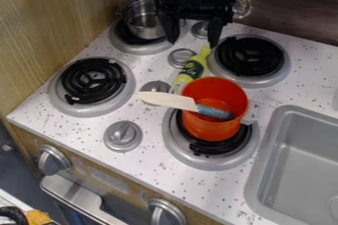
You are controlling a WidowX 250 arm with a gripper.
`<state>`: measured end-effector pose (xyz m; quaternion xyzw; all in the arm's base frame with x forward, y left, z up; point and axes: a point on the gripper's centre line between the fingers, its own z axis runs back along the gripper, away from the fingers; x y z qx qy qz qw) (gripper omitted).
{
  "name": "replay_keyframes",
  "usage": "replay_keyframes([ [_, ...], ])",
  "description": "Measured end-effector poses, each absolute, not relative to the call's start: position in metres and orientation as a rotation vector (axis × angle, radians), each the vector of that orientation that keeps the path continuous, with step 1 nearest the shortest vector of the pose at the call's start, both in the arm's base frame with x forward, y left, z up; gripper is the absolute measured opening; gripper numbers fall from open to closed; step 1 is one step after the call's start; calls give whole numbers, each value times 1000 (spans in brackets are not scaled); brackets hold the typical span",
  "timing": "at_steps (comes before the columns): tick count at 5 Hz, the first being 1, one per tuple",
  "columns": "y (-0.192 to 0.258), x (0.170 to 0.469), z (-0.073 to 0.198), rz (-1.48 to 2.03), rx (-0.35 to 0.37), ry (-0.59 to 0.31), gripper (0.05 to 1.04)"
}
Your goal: Move the orange pot between the middle of the left side burner
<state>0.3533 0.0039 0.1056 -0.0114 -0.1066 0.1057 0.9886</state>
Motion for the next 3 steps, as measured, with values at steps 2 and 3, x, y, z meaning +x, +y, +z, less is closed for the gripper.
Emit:
replay_keyframes([
  [2,-5,344,87,16,-42,-157,1001],
  [3,-15,336,87,-186,-96,-116,1001],
])
